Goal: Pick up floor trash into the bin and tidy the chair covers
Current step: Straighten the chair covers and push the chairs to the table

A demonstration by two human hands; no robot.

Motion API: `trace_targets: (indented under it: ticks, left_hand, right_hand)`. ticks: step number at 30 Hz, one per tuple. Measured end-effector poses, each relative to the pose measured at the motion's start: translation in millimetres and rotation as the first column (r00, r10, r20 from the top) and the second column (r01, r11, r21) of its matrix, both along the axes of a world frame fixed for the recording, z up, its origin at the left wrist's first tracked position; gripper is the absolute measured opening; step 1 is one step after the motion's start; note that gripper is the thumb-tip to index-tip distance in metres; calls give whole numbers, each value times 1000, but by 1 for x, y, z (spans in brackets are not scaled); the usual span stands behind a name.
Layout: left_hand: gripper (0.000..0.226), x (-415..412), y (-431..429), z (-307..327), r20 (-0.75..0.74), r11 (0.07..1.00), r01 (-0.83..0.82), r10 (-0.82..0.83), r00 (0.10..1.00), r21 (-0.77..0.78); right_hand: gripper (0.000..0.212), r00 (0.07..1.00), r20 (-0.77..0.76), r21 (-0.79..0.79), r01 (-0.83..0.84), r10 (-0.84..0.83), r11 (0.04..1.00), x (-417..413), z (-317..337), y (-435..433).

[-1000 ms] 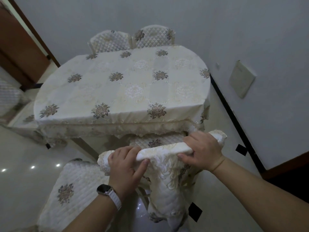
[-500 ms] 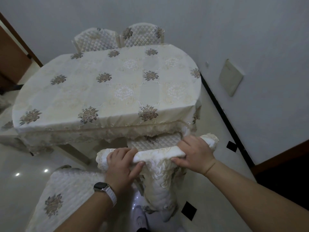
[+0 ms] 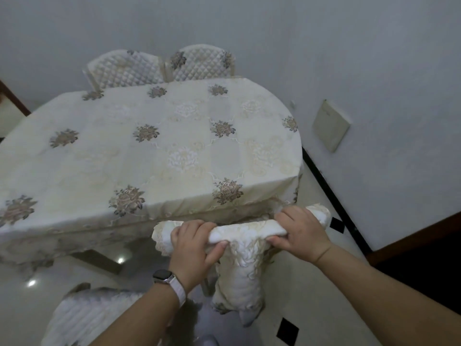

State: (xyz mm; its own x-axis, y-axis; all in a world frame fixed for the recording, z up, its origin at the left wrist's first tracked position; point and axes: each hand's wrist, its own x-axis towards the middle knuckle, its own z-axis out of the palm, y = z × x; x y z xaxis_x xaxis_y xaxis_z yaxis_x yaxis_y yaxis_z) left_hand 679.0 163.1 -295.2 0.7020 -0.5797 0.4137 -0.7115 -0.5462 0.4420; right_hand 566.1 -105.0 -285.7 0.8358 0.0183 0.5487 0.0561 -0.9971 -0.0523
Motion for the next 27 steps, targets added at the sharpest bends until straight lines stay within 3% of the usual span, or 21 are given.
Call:
trace_targets:
  ticks: [6, 27]
  left_hand:
    - [45, 36, -7, 4, 2, 999, 41, -41, 999, -3]
    - [45, 56, -65, -14, -101, 998, -12, 19, 995, 68]
  right_hand:
    - [68, 999, -28, -6, 29, -29, 1000, 27, 3, -1]
    - [68, 982, -131, -33, -140, 134, 990, 79, -23, -82]
